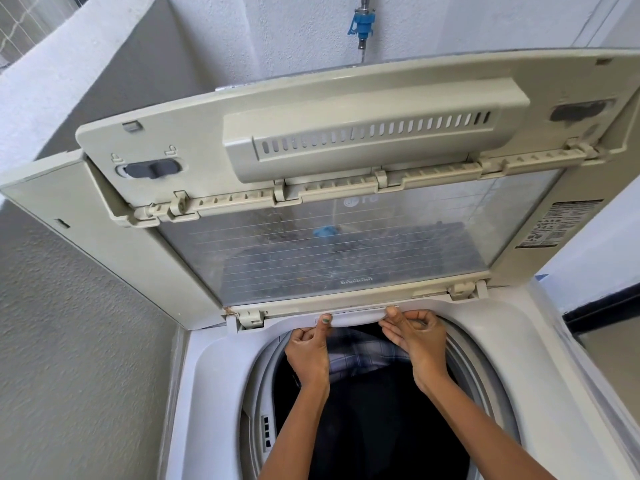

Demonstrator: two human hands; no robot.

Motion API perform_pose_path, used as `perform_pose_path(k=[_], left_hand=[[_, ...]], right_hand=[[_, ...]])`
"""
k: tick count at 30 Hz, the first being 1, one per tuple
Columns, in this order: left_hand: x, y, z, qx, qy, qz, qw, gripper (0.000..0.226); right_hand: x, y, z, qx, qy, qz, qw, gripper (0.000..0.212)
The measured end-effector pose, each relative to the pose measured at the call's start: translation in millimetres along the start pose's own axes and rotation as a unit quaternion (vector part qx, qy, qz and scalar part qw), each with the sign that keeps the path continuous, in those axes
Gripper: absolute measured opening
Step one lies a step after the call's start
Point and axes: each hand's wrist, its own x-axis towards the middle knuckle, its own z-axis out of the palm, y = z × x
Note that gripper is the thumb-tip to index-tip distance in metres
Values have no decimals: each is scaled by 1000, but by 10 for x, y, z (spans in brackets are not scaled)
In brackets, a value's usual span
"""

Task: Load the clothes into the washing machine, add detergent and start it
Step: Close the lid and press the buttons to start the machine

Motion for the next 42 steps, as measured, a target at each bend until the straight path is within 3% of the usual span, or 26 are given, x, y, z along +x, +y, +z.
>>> perform_pose_path(k=[4,11,16,23,26,29,33,38,42], left_hand=[[-11,1,1,-9,-7,9,1000,45],[-4,2,-24,8,-23,5,1000,56],[-136,90,-22,13,-45,2,999,56],[-587,217,-234,103,-126,-37,986,30],[-855,318,-340,151,-163,35,974,13],[-1086,574,-384,187,-181,129,957,16],[-1331,1054,-365,206,-169,278,923,12],[-1583,1790,-272,244,-90,487,834,18],[-1744,2402,-145,253,52,625,737,25]], right_hand=[[12,14,-70,-19,-11,-13,1000,46],[41,19,-40,-64,23,-34,997,28],[-51,-13,-6,-87,31,-20,996,32],[-431,-99,-68,-212,-83,28,973,27],[-638,-224,-51,-255,-121,-9,959,24],[-854,-454,20,-286,-139,-86,944,16],[-1121,-871,109,-349,-132,-278,885,8],[-1416,-1623,325,-367,-108,-500,777,8],[-1508,-2222,559,-371,-40,-631,680,19]])
